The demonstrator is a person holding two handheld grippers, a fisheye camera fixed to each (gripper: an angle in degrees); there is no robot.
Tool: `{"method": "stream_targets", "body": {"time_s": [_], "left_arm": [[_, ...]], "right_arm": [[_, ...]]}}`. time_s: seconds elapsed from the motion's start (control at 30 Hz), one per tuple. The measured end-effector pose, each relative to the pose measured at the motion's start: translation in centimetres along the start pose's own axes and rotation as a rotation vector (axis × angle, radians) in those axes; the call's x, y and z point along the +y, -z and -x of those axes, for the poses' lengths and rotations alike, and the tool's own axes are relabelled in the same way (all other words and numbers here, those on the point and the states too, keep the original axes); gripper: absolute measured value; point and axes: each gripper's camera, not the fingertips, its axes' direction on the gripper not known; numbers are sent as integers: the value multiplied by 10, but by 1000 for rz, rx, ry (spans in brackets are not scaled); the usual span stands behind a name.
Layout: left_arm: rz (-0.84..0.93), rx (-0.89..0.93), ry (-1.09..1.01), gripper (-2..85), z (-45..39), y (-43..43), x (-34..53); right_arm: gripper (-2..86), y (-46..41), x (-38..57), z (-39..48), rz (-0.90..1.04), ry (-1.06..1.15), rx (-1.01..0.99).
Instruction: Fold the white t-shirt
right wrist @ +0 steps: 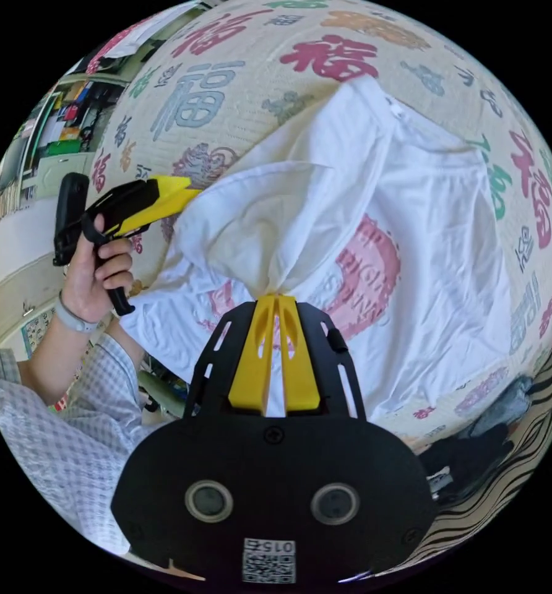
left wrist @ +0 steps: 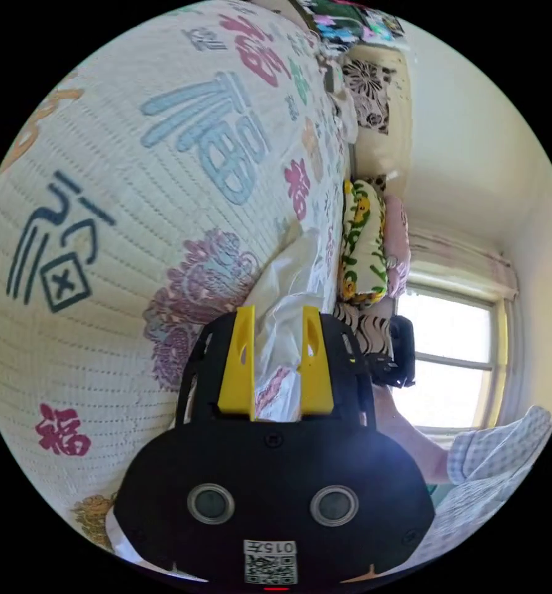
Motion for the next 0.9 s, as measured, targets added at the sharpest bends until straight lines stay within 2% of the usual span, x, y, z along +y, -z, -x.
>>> {"method": "stream_targets", "body": {"time_s": [0.13,0.2,0.37,0.43,0.5,0.63,0.7,0.83,0.9], "left_arm": [[49,-95,-93,108,-27,6,5],[74,-251,-183,106,-47,12,12],[82,-239,-212,77,-66,16,27],[61,-245,-204,47,-71,18,29],[15,-254,-212,9,-82,28,30],[-51,-302,-246,-1,-101,57,27],[-153,-306,-250,-3,-112,90,22],[-303,-386,-254,-4,-124,138,12],[-366,-460,-238,-4,-123,158,3]], "right_arm": [[51,29,-10,-1,-121,16,35],[74,48,-26,2,-200,70,44],[80,53,-79,5,-175,132,91],[57,47,-97,2,-128,144,41],[7,53,-111,4,-132,161,-54],[-3,93,-125,24,-290,208,-65],[-4,123,-148,47,-371,283,-52],[-5,149,-205,94,-413,416,-69],[-5,143,-246,131,-374,497,-13]]}}
